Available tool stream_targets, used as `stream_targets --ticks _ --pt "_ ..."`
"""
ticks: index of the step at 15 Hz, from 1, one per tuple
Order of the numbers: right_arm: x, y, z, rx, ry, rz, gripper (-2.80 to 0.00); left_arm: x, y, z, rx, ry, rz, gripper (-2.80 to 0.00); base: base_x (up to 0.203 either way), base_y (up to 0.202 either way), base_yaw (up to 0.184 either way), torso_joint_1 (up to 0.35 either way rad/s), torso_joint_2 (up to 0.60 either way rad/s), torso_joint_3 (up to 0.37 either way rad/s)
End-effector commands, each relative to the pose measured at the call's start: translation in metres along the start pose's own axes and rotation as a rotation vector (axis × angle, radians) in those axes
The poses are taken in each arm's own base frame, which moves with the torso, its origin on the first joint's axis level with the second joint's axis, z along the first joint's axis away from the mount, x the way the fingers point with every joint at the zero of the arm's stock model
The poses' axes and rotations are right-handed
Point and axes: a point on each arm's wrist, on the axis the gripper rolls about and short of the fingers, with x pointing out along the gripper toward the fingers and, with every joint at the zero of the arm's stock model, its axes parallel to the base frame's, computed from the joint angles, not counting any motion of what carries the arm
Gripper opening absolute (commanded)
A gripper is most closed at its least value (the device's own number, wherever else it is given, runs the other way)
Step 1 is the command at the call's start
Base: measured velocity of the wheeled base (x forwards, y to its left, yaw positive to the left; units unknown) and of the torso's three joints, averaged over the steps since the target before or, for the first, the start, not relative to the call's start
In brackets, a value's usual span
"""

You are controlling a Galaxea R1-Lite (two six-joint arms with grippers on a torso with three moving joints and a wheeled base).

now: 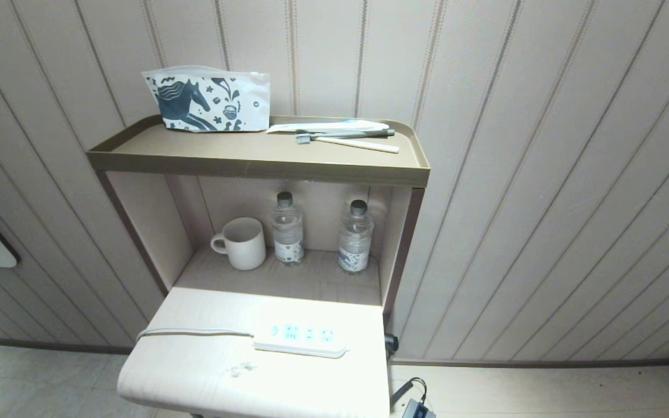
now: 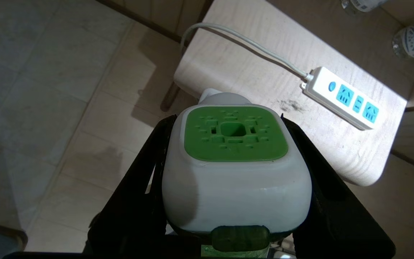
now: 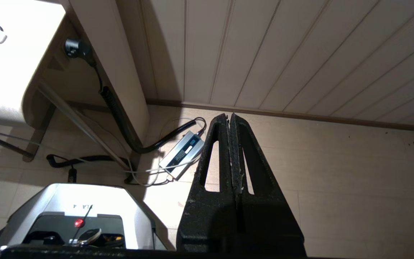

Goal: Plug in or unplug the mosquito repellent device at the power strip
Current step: Place the mosquito repellent liquid on the table

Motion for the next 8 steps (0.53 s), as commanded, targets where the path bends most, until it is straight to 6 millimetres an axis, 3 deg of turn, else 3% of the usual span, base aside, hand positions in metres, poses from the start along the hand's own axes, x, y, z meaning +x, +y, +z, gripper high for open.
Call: stream_targets --ticks 1,4,8 --pt "0.008 0.002 -0.018 -0.002 -0.048 -0.001 -2.80 -0.013 0.011 -0.012 -0.009 -0.063 -0.003 -2.80 0.000 0.000 0.000 0.000 0.00 0.000" --pt "0.019 0.004 -0.028 0.016 -0.168 0.013 -2.80 -0.019 0.016 -0.018 0.003 -0.101 -0.002 -2.80 0.000 0.000 0.000 0.000 0.00 0.000" --pt "0.017 0.003 -0.030 0.034 -0.128 -0.110 -2.80 -0.007 0.012 -0.015 0.018 -0.067 0.004 -2.80 0.000 0.000 0.000 0.000 0.00 0.000"
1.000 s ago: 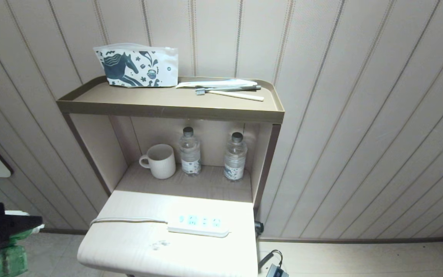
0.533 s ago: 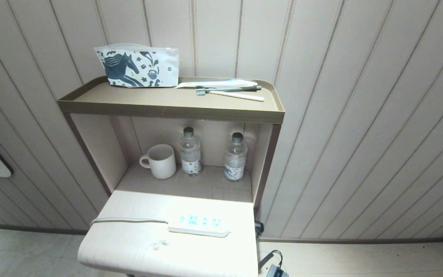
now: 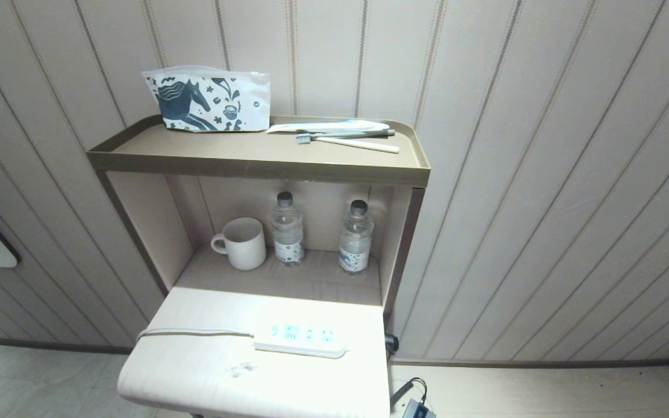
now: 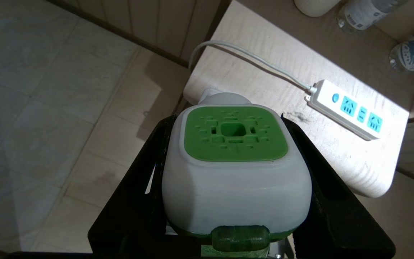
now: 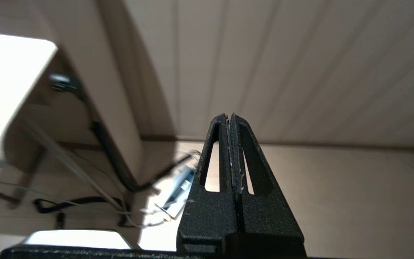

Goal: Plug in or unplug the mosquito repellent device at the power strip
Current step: Place the mosquito repellent liquid on the table

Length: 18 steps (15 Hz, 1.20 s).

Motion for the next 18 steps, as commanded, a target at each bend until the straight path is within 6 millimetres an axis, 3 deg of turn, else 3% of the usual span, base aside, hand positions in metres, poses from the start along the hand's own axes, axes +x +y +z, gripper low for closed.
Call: stream_targets --ticks 1,3,5,7,12,16,18 --pt "-0.003 0.000 -0.001 -0.005 0.009 -0.107 -2.80 0.007 -0.002 -0.001 0.007 0.024 0.013 -2.80 0.000 0.000 0.000 0.000 0.00 0.000" --pt "-0.011 0.000 -0.003 -0.015 -0.032 -0.129 -2.80 0.013 -0.004 -0.001 0.012 0.004 0.005 -2.80 0.000 0.000 0.000 0.000 0.00 0.000" --pt "-0.025 0.002 -0.009 -0.033 -0.116 0.043 -2.80 0.017 -0.005 -0.001 0.034 -0.013 -0.007 -2.80 0.000 0.000 0.000 0.000 0.00 0.000" --pt "-0.022 0.003 -0.021 -0.037 -0.101 0.109 -2.80 0.021 -0.008 0.003 0.075 -0.086 -0.041 -2.80 0.000 0.000 0.000 0.000 0.00 0.000" --pt "-0.021 0.004 -0.022 -0.042 -0.107 0.121 -2.80 0.033 -0.019 0.011 0.174 -0.190 -0.172 -2.80 0.000 0.000 0.000 0.000 0.00 0.000" --pt "-0.021 0.004 -0.022 -0.042 -0.108 0.121 -2.80 0.064 -0.024 -0.003 0.250 -0.248 -0.225 -2.80 0.000 0.000 0.000 0.000 0.00 0.000" --pt "-0.021 0.004 -0.022 -0.042 -0.108 0.120 -2.80 0.069 -0.023 -0.008 0.252 -0.341 -0.253 -2.80 0.000 0.000 0.000 0.000 0.00 0.000"
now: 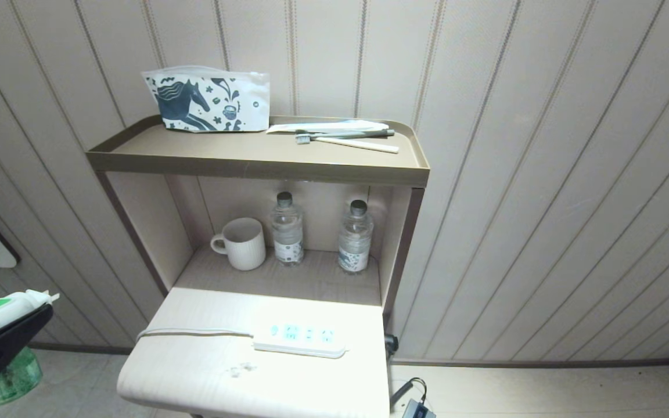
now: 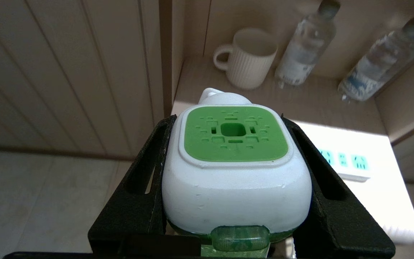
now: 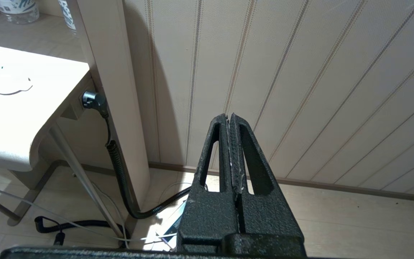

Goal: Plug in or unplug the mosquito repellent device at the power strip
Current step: Place the mosquito repellent liquid on the table

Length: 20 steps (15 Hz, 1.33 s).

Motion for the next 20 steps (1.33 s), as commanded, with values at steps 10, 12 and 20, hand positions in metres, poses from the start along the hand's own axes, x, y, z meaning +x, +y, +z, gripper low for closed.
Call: stream_targets --ticks 10,12,20 --pt "0.000 0.000 0.000 0.000 0.001 0.002 -2.80 0.005 -0.002 0.005 -0.009 -0.139 -0.025 -2.80 0.000 0.000 0.000 -0.180 0.40 0.219" --pt "0.000 0.000 0.000 0.000 -0.002 0.002 -2.80 0.007 -0.003 0.007 -0.005 -0.136 -0.025 -2.80 0.000 0.000 0.000 -0.228 0.53 0.289" --pt "0.000 0.000 0.000 0.004 0.000 0.002 -2.80 0.051 -0.028 0.027 0.013 -0.093 -0.062 -2.80 0.000 0.000 0.000 -0.212 0.50 0.288"
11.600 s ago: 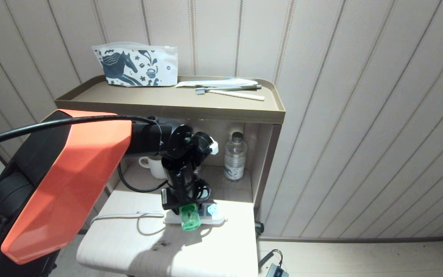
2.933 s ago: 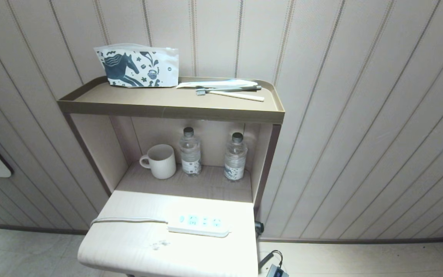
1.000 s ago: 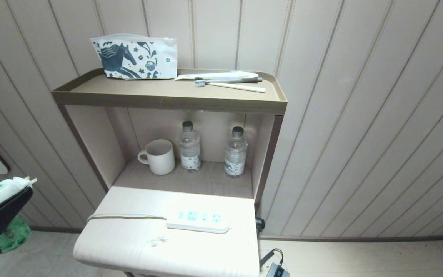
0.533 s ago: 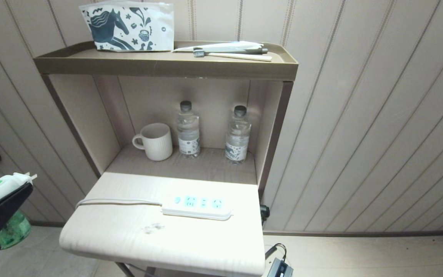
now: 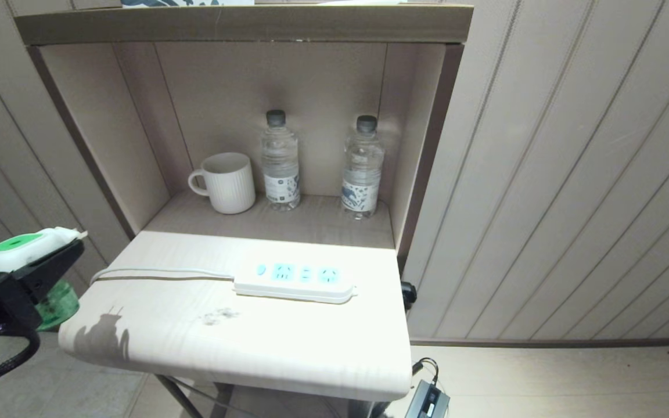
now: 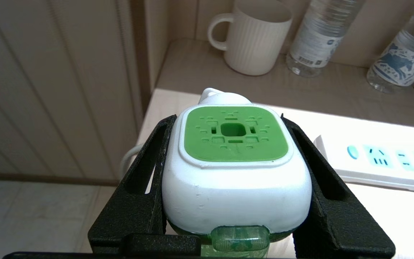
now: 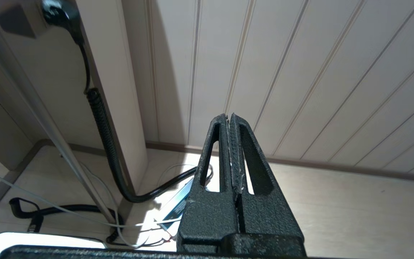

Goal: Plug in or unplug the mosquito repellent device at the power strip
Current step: Place the mosquito repellent liquid on the table

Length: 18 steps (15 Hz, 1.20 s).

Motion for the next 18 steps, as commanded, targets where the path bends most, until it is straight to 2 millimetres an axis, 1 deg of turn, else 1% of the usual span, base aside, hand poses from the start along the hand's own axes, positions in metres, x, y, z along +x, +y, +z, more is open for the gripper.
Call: stream_targets --ticks 1,2,4,5,7,9,10,12,13,14,15,16,17,18 --pt "0.000 0.000 0.000 0.002 0.003 0.002 -2.80 0.019 -0.016 0.001 0.009 0.034 -0.016 -2.80 0.000 0.000 0.000 -0.190 0.48 0.279" --pt "0.000 0.000 0.000 0.002 0.003 0.002 -2.80 0.022 -0.022 0.007 0.003 0.014 -0.016 -2.80 0.000 0.000 0.000 -0.193 0.47 0.296" --pt "0.000 0.000 -0.001 0.005 0.004 0.002 -2.80 0.031 -0.029 0.021 -0.010 -0.019 -0.016 -2.80 0.000 0.000 0.000 -0.173 0.47 0.296" --pt "0.000 0.000 -0.001 0.005 0.004 0.002 -2.80 0.035 -0.032 0.025 -0.013 -0.027 -0.010 -2.80 0.000 0.000 0.000 -0.115 0.30 0.183" --pt "0.000 0.000 -0.001 0.003 0.004 0.002 -2.80 0.047 -0.037 0.029 -0.011 -0.023 0.017 -2.80 0.000 0.000 0.000 -0.049 0.14 0.090" --pt "0.000 0.000 0.000 0.000 0.003 0.002 -2.80 0.061 -0.053 0.026 -0.001 -0.003 -0.011 -2.80 0.000 0.000 0.000 -0.015 0.05 0.027" --pt "0.000 0.000 0.000 0.000 0.003 0.002 -2.80 0.066 -0.062 0.025 0.002 -0.002 -0.009 -2.80 0.000 0.000 0.000 0.000 0.00 0.000" --pt "0.000 0.000 0.000 0.004 0.001 0.002 -2.80 0.070 -0.070 0.027 -0.003 -0.019 -0.002 -2.80 0.000 0.000 0.000 0.000 0.00 0.000" --pt "0.000 0.000 0.000 0.005 0.001 0.002 -2.80 0.079 -0.079 0.021 0.008 -0.001 -0.002 -2.80 0.000 0.000 0.000 0.000 0.00 0.000" --pt "0.000 0.000 0.000 0.005 0.001 0.002 -2.80 0.088 -0.094 0.014 0.019 0.016 -0.016 -2.80 0.000 0.000 0.000 0.000 0.00 0.000" --pt "0.000 0.000 0.000 0.003 0.001 0.002 -2.80 0.088 -0.108 0.014 0.018 0.012 -0.047 -2.80 0.000 0.000 0.000 0.000 0.00 0.000" --pt "0.000 0.000 0.000 0.003 0.001 0.002 -2.80 0.088 -0.116 0.016 0.012 0.001 -0.055 -2.80 0.000 0.000 0.000 0.000 0.00 0.000" --pt "0.000 0.000 0.000 0.003 0.003 0.002 -2.80 0.086 -0.124 0.015 0.017 0.004 -0.066 -2.80 0.000 0.000 0.000 0.000 0.00 0.000" --pt "0.000 0.000 0.000 0.005 0.001 0.002 -2.80 0.081 -0.138 0.011 0.027 0.012 -0.089 -2.80 0.000 0.000 0.000 0.000 0.00 0.000"
